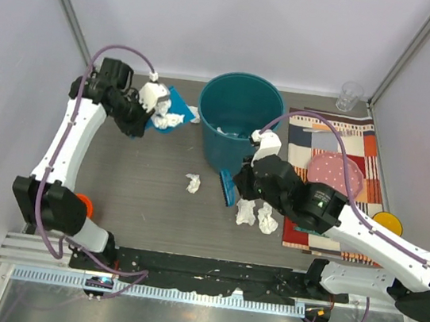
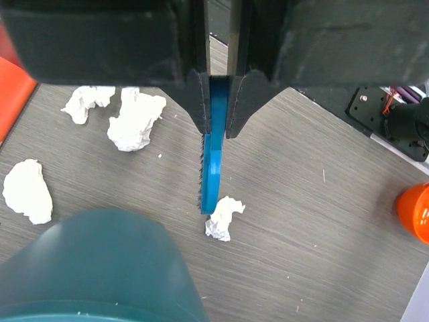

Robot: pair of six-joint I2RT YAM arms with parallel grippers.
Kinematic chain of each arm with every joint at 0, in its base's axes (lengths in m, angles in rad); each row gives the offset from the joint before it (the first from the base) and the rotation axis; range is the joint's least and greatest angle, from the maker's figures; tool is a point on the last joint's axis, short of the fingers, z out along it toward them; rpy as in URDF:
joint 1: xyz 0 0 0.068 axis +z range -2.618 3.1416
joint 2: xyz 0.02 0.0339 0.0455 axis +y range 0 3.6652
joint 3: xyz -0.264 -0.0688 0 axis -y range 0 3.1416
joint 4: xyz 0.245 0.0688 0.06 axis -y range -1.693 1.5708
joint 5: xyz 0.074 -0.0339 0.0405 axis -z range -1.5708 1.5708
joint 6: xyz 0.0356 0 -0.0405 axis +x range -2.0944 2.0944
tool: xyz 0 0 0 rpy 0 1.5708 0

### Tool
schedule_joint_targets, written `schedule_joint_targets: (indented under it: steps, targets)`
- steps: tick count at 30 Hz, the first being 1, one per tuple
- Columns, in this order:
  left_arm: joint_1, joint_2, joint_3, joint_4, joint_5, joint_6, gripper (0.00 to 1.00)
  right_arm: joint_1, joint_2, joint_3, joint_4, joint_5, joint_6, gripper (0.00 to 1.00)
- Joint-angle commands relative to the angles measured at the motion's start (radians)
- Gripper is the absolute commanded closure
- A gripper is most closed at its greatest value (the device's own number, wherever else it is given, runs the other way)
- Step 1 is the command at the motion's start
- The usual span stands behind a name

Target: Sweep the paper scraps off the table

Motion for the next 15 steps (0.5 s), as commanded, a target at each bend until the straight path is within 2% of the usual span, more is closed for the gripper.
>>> schedule_joint_targets:
  steps: [1, 5, 6, 8, 9, 11, 12, 15]
  targets:
    - [0.002, 0.099, 0.284, -0.075, -0.004, -0.106, 1.0, 0.001, -0.022, -0.02, 0.05, -0.015, -0.014, 0.99]
    - [-0.026, 0.219, 0.536, -0.105, -0.047, -0.194, 1.0, 0.001, -0.025, -0.03, 0.051, -0.02, -0.009, 0.99]
    - [-0.069, 0.258, 0.621, -0.11, -0.106, -0.203, 1.0, 0.001, -0.027, -0.034, 0.053, -0.02, -0.006, 0.99]
    - [-0.128, 0.295, 0.692, -0.102, -0.199, -0.208, 1.0, 0.001, -0.03, -0.042, 0.064, -0.03, -0.004, 0.99]
    - [-0.205, 0.324, 0.738, -0.093, -0.322, -0.206, 1.0, 0.001, -0.029, -0.045, 0.068, -0.03, -0.003, 0.99]
    - [-0.283, 0.34, 0.762, -0.044, -0.461, -0.158, 1.0, 0.001, -0.032, -0.046, 0.07, -0.03, 0.003, 0.99]
    - [-0.352, 0.346, 0.757, -0.017, -0.606, -0.137, 1.0, 0.001, -0.035, -0.05, 0.073, -0.033, 0.005, 0.99]
    - [-0.446, 0.337, 0.715, 0.114, -0.777, -0.039, 1.0, 0.001, -0.044, -0.059, 0.084, -0.047, 0.008, 0.99]
